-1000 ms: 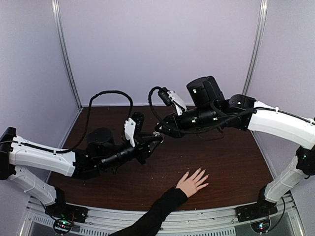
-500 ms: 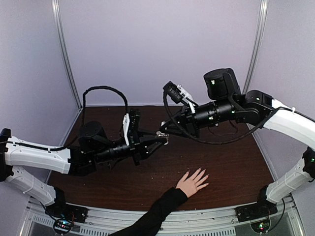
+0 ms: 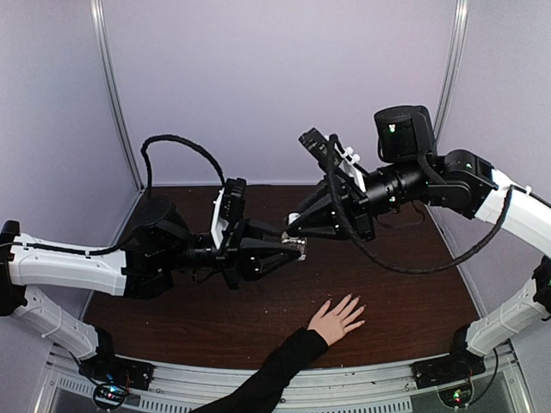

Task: Paint the nails
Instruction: Unscrew the nail polish bottle cap from the nail polish bottle.

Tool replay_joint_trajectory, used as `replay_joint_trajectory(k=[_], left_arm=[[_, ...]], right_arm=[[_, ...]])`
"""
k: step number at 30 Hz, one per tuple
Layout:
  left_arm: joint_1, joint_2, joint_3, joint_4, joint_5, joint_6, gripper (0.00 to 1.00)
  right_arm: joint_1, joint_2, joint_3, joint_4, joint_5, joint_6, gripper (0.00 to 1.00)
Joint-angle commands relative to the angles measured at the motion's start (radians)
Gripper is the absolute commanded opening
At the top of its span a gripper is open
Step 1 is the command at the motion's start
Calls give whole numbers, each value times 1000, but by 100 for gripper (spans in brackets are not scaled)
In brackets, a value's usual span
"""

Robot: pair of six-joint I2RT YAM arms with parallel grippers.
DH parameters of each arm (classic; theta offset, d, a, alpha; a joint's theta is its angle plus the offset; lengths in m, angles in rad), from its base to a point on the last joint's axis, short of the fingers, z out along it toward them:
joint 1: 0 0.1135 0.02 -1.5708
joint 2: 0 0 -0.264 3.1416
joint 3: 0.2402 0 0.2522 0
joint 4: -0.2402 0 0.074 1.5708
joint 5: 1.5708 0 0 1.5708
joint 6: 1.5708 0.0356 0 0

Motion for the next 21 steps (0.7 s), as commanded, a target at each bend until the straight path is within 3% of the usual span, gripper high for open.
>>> replay_joint_trajectory(k=[1, 7, 12, 16, 21], left_arm=[[-40, 24, 29, 11, 135, 90, 0], [-37, -43, -27, -39, -43, 134, 0], [-37, -111, -57, -120, -224, 187, 0], [-37, -137, -49, -197, -361, 214, 0], [-36, -129, -25, -269, -513, 224, 0]], right_arm=[[15, 38, 45, 61, -61, -1, 8], [3, -6, 34, 39, 29, 13, 42], [-2, -36, 34, 25, 109, 47, 62], [-2, -45, 28, 15, 211, 102, 67], [-2, -35, 30, 5, 347, 169, 63]])
